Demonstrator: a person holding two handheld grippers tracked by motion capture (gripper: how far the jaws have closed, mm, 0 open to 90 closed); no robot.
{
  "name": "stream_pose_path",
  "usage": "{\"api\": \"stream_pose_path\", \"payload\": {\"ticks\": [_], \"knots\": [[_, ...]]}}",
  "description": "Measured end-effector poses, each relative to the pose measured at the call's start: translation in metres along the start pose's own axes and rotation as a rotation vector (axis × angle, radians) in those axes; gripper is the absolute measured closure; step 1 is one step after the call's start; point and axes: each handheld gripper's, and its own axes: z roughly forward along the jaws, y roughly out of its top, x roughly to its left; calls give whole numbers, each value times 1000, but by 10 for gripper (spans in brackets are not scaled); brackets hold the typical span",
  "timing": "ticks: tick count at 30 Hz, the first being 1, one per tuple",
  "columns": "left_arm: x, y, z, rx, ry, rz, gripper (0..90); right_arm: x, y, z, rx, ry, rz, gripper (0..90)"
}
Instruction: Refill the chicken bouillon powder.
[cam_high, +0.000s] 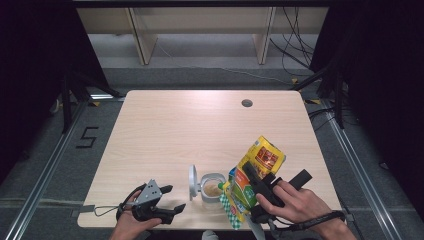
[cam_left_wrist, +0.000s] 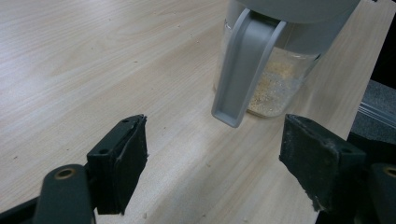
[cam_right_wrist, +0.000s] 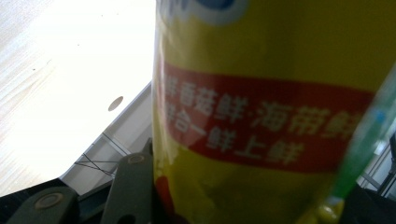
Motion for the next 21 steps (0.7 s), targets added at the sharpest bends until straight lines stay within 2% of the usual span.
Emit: {"api": "stream_pose_path", "payload": {"ticks": [7, 8, 9, 14, 15, 20, 21], "knots": [[0, 0, 0, -1, 0, 1, 226, 1, 0, 0, -3, -3, 9, 562], [1, 1, 0, 0, 1, 22, 226, 1, 0, 1, -5, -7, 17, 562], [1, 1, 0, -1, 1, 24, 226, 0, 0, 0, -1, 0, -1, 563], [2, 1, -1, 2, 4, 29, 226, 0, 0, 1, -2, 0, 0, 563], [2, 1, -1, 3, 4, 28, 226, 1, 0, 1, -2, -6, 24, 563], [2, 1, -1, 0, 2, 25, 226, 1, 0, 1, -2, -4, 23, 563], [2, 1, 0, 0, 2, 23, 226, 0, -1, 0, 3, 0, 7, 564]]}}
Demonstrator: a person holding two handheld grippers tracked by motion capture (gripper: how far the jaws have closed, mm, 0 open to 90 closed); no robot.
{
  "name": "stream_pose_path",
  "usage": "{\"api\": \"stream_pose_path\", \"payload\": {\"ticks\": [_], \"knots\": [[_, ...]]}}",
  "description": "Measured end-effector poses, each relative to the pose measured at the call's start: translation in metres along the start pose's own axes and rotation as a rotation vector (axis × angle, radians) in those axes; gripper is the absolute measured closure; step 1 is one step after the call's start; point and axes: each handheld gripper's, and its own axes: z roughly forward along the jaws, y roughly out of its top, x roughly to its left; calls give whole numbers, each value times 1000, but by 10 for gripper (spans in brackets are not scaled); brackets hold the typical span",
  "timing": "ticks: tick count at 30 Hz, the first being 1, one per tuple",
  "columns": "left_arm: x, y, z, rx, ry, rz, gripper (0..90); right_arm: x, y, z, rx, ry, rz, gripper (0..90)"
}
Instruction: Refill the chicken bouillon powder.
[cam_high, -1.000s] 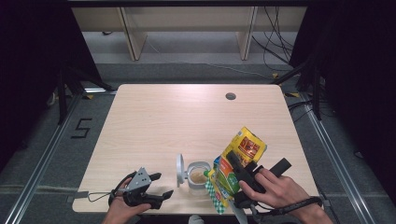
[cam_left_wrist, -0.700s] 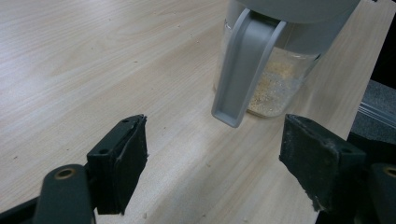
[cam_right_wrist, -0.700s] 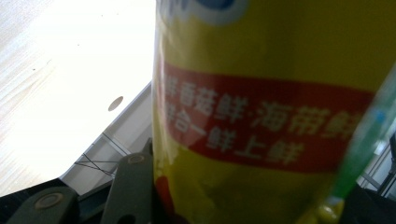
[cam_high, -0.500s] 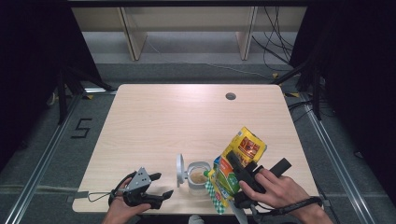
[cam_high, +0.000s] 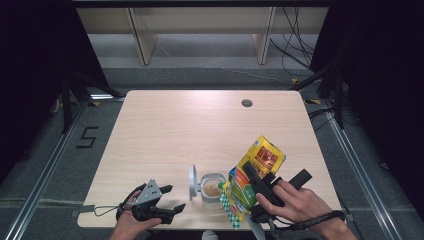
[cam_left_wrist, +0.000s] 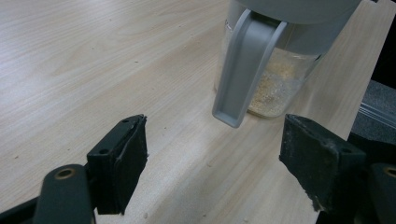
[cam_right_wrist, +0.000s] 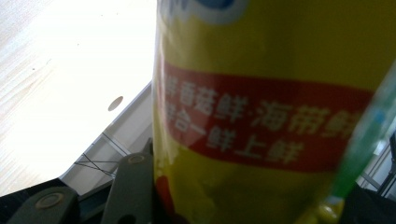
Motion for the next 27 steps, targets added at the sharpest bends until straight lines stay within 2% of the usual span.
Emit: {"api": "stream_pose_path", "payload": {"ticks": [1, 3, 4, 8, 9, 13, 14, 15, 16, 22, 23, 27], "knots": [[0, 0, 0, 0, 0, 1, 226, 1, 0, 0, -4, -5, 18, 564], [0, 0, 0, 0, 0, 0, 226, 1, 0, 0, -3, -5, 20, 564], [0, 0, 0, 0, 0, 0, 226, 0, 0, 0, -3, 0, -1, 564], [0, 0, 0, -1, 0, 0, 226, 0, 0, 1, -5, 0, -4, 571], [0, 0, 0, -1, 0, 0, 226, 1, 0, 1, -6, -6, 20, 571], [0, 0, 0, 1, -1, -1, 226, 1, 0, 0, -4, -5, 21, 572], [-1, 0, 0, 0, -1, -10, 226, 0, 0, 0, 0, 3, 5, 573], [-1, 0, 0, 0, -2, -22, 226, -2, 0, 2, -23, -9, -19, 573], [0, 0, 0, 0, -1, 1, 226, 1, 0, 0, -3, -4, 25, 573], [0, 0, 0, 0, 0, 0, 226, 2, -1, 0, -1, -6, 30, 574], [0, 0, 0, -1, -1, 0, 226, 0, -1, 0, 4, 1, 8, 574], [0, 0, 0, -1, 0, 0, 226, 0, -2, 0, 5, 0, 10, 575]]}}
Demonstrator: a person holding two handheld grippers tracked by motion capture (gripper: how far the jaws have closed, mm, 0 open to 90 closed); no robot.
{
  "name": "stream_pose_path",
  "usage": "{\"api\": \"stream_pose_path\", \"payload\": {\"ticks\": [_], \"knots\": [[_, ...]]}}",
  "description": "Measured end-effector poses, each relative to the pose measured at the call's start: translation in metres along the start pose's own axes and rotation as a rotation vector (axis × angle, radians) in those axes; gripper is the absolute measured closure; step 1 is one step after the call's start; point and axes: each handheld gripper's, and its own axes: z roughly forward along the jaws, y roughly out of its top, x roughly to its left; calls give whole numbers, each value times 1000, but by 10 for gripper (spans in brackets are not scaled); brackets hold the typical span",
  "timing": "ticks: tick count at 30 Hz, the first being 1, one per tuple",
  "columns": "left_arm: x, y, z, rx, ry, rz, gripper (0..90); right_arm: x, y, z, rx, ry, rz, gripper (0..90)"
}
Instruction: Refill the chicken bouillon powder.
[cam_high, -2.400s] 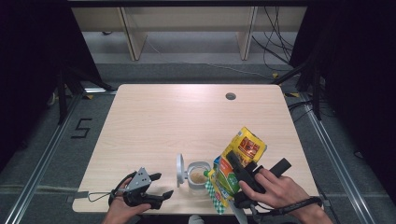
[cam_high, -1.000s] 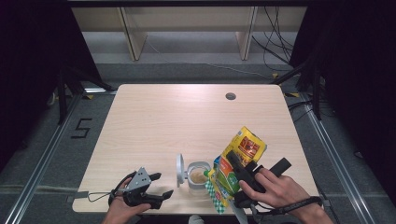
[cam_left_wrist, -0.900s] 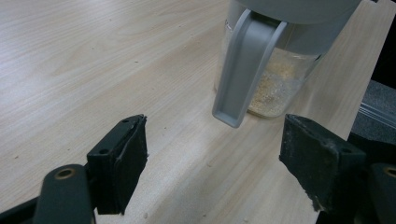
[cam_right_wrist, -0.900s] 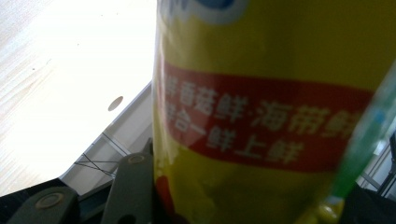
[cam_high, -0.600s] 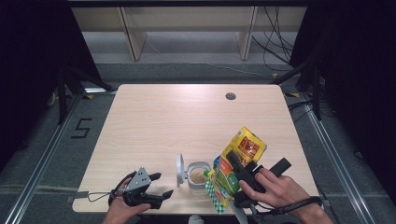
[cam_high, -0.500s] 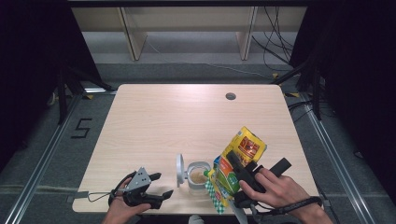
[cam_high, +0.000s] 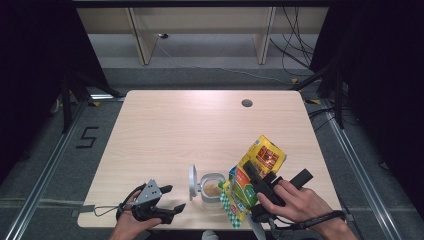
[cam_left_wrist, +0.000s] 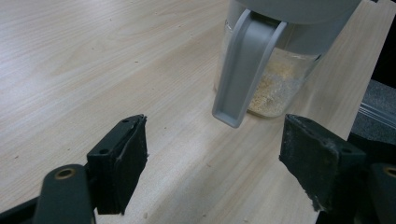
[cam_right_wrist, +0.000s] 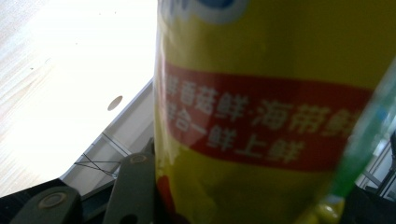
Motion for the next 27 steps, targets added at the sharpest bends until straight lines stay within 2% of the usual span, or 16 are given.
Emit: {"api": "stream_pose_path", "payload": {"ticks": [1, 4, 5, 7, 10, 11, 12, 20, 21, 23, 27], "knots": [[0, 0, 0, 4, 3, 4, 226, 0, 0, 0, 5, -9, 2, 575], [0, 0, 0, 3, 2, 4, 226, -1, 0, 0, -4, 1, -6, 576], [0, 0, 0, 3, 2, 4, 226, 1, 0, 0, -5, -4, 17, 576], [0, 0, 0, 4, 2, 5, 226, 1, 0, 0, -6, -5, 21, 576], [0, 0, 0, 0, 0, 0, 226, 0, 0, 0, -10, -7, 13, 577], [0, 0, 0, 0, 0, 0, 226, -2, 0, 1, -27, -19, -11, 577], [0, 0, 0, 0, 0, 0, 226, 1, -1, 0, -4, -8, 20, 578], [0, 0, 0, 1, 0, 0, 226, 0, -1, -1, 4, -19, 15, 578], [-1, 0, 0, 0, -1, -23, 226, 0, -1, -1, 3, -20, 14, 578], [0, 0, 0, 0, 0, 2, 226, -1, -1, -1, -2, -11, 16, 578], [0, 0, 0, 1, -1, -1, 226, -1, -1, -1, -3, -10, 17, 579]]}}
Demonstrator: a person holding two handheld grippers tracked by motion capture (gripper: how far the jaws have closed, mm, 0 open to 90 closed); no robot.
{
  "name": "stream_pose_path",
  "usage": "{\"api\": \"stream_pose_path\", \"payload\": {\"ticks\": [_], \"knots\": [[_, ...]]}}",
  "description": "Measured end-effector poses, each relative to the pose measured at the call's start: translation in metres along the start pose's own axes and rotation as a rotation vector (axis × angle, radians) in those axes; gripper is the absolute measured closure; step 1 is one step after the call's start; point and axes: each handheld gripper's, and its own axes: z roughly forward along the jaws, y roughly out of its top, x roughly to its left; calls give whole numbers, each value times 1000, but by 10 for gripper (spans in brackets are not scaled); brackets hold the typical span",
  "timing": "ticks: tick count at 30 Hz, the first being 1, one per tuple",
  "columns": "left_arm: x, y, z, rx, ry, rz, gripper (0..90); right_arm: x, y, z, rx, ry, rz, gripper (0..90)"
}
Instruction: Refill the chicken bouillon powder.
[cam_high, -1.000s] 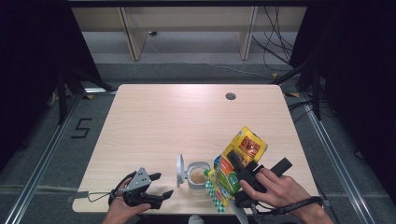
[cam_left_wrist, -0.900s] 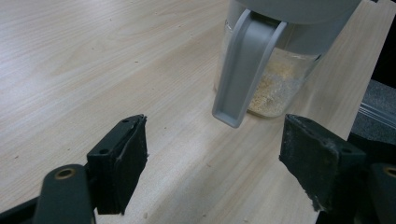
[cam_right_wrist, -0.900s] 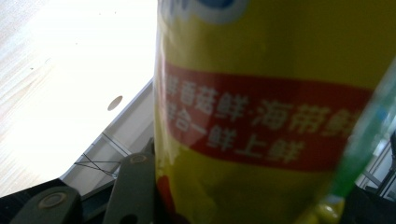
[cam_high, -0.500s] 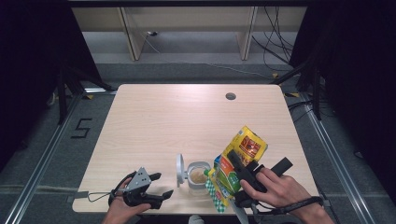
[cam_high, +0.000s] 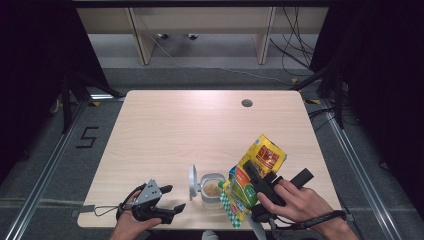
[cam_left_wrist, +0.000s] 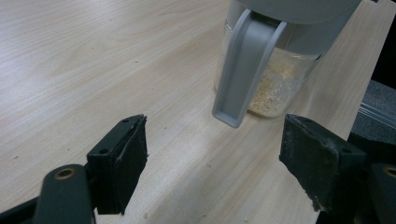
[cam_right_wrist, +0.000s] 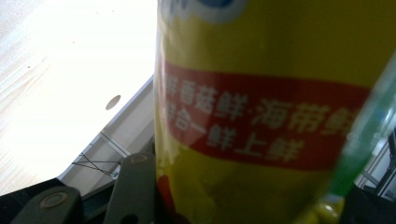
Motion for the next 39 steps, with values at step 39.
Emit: {"api": "stream_pose_path", "payload": {"ticks": [39], "knots": [[-1, 0, 0, 4, 2, -18, 226, 0, 2, 2, -11, 6, -4, 582]]}}
